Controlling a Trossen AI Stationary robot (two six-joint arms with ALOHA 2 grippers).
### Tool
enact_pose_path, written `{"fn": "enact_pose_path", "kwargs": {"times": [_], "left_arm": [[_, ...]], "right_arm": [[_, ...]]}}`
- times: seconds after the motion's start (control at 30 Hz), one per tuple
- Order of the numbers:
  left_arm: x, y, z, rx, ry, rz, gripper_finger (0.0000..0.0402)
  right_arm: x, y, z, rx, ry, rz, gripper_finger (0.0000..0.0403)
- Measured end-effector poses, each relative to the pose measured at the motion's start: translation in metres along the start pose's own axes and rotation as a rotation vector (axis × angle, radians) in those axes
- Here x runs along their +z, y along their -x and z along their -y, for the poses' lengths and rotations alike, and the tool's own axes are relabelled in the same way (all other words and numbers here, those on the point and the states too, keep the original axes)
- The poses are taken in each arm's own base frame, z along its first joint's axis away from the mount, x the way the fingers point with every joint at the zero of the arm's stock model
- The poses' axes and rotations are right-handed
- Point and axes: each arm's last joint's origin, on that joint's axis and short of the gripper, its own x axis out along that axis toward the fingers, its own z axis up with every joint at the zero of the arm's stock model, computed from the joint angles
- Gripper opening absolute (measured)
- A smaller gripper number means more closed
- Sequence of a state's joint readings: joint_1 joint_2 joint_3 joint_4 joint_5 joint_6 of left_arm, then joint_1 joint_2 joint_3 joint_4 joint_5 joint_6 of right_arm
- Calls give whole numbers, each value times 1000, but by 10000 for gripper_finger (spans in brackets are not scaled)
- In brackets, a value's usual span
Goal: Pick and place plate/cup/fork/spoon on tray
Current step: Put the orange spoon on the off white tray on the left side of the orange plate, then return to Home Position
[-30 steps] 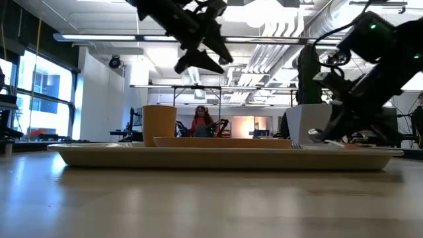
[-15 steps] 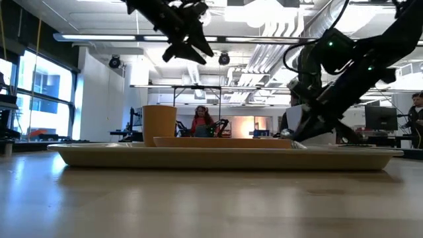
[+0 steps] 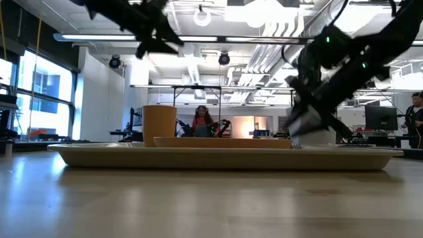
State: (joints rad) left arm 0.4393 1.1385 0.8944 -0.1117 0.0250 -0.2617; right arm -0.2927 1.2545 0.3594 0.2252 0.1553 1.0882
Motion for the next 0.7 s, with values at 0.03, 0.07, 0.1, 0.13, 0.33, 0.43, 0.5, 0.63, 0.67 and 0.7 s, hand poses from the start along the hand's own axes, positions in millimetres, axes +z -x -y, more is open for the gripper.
{"fn": "enact_pose_path", "kwargs": {"times": [0.03,0.07,0.1,0.13,0.33,0.43,0.5,0.63,0.67,0.7], "left_arm": [[5,7,1,-9,-12,37,160],[9,15,2,-10,-26,68,158],[13,23,3,-8,-39,99,154],[16,30,2,-3,-46,130,150],[28,73,-1,35,-147,247,105],[33,84,4,-3,-166,317,76],[37,90,9,-46,-179,370,55],[42,98,14,-121,-213,442,12],[42,100,14,-125,-217,445,6],[42,102,14,-122,-216,438,4]], "right_arm": [[4,4,-7,32,23,16,127],[8,9,-13,60,50,33,129],[13,14,-20,76,81,45,130],[17,19,-26,86,114,53,130],[51,70,-74,186,498,48,130],[66,102,-98,302,729,50,119],[76,126,-112,367,829,95,96],[88,163,-125,466,934,185,24],[90,171,-126,490,947,206,13],[91,180,-126,516,951,225,8]]}}
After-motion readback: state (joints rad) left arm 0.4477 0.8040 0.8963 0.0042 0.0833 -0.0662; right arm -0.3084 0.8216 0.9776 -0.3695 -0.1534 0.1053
